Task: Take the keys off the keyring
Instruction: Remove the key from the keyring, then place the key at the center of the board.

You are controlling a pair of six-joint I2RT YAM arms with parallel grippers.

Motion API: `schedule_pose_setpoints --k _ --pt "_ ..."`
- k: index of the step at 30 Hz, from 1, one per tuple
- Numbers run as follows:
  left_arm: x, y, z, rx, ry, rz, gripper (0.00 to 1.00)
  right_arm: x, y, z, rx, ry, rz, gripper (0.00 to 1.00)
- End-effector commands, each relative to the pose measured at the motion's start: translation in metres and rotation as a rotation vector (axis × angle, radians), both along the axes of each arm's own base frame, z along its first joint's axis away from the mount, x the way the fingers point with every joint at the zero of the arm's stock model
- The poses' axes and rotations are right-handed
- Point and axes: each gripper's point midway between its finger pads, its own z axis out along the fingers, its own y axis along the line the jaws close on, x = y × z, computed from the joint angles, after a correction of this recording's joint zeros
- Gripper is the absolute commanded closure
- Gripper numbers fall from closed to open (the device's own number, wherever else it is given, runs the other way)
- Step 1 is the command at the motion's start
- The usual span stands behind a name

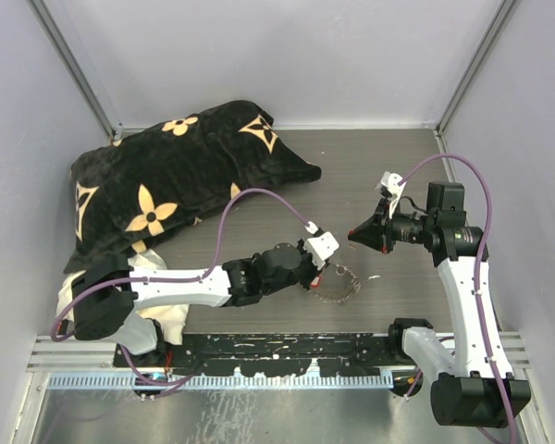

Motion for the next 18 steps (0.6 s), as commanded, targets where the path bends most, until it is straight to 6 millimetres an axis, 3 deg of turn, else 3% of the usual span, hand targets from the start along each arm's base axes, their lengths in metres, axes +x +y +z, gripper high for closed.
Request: schedule_pose_setpoints --k 1,9,13,18 --pt "0.009 -0.003 0.07 -0.225 -0.085 -0.029 1.0 0.007 -0.003 0.012 -0.012 -0.066 -0.02 0.99" --pt "0.022 0.012 0.08 -0.267 -0.106 -0.016 1.0 0.033 -0.021 -0.003 -0.044 -0.03 -0.179 0.99" --pt "0.028 0.021 0.084 -0.306 -0.06 -0.013 1.0 0.062 -0.047 -0.019 -0.04 0.02 -0.331 0.99" --pt "0.038 0.035 0.084 -0.342 0.025 0.008 1.0 0.12 -0.083 -0.039 -0.054 0.072 -0.556 0.99"
